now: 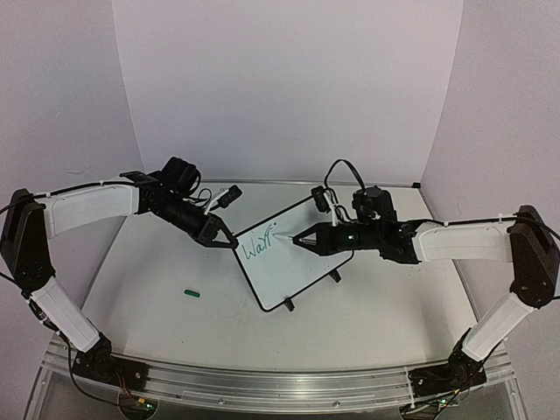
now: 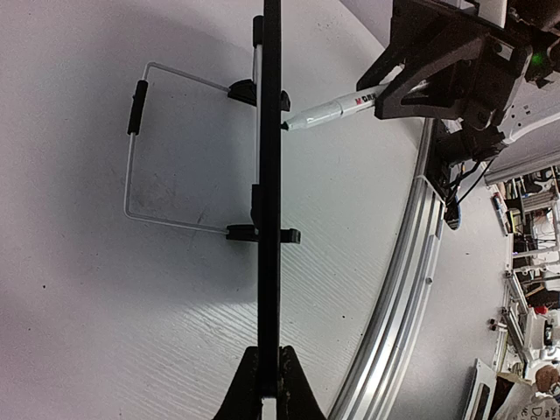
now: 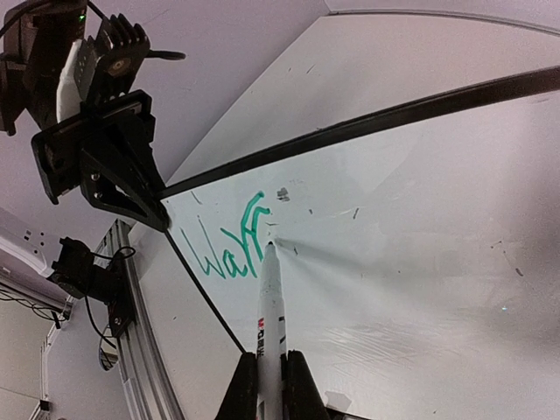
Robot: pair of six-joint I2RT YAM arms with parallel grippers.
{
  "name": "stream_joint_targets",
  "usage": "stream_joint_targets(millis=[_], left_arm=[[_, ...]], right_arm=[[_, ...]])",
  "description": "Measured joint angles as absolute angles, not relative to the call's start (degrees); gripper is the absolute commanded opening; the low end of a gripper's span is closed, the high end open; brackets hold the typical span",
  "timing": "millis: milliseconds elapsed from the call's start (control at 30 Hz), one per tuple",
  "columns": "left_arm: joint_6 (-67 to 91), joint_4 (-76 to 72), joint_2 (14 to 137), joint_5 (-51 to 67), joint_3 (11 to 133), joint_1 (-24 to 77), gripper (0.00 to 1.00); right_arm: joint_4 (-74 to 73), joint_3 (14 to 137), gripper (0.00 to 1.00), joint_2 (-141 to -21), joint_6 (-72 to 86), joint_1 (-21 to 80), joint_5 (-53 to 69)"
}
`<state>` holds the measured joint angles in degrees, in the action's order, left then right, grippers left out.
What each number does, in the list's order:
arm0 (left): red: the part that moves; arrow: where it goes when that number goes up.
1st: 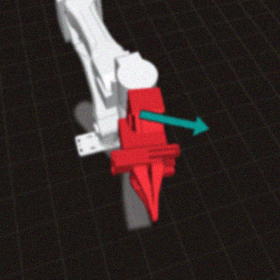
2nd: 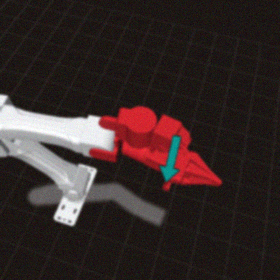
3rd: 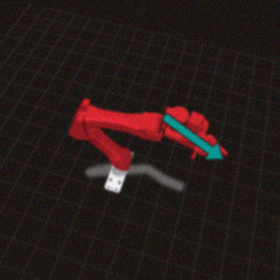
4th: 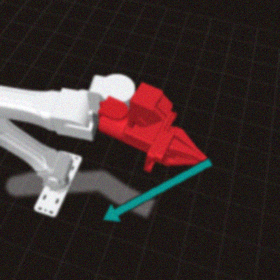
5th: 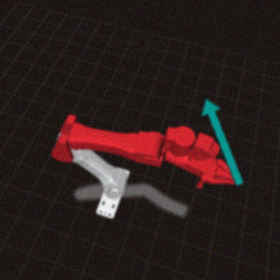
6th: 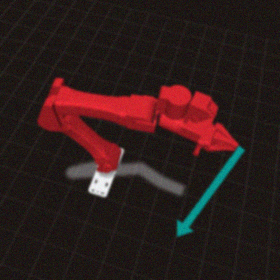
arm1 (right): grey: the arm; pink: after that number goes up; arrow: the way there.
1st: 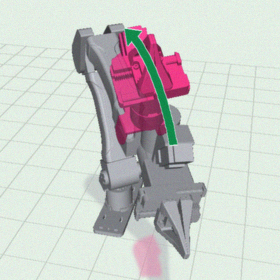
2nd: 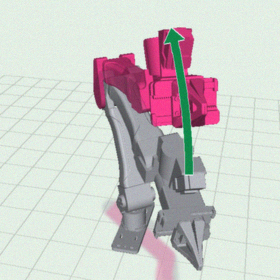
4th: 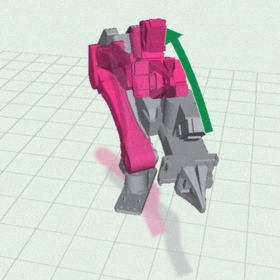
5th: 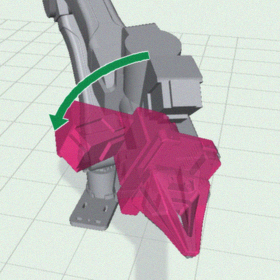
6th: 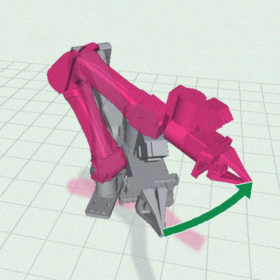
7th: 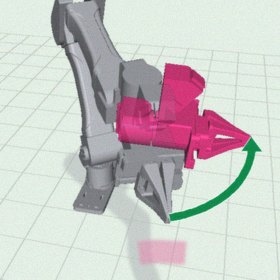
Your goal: Write a sentence on the whiteboard
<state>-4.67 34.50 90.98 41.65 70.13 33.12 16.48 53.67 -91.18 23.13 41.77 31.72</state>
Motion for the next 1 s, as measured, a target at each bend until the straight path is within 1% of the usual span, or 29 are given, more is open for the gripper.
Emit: stream_joint_targets(millis=[1000], left_arm=[[-4.66,34.50,90.98,41.60,70.17,33.21,0.00]], right_arm=[[16.97,52.34,0.00,-91.24,24.30,41.54,31.73]])
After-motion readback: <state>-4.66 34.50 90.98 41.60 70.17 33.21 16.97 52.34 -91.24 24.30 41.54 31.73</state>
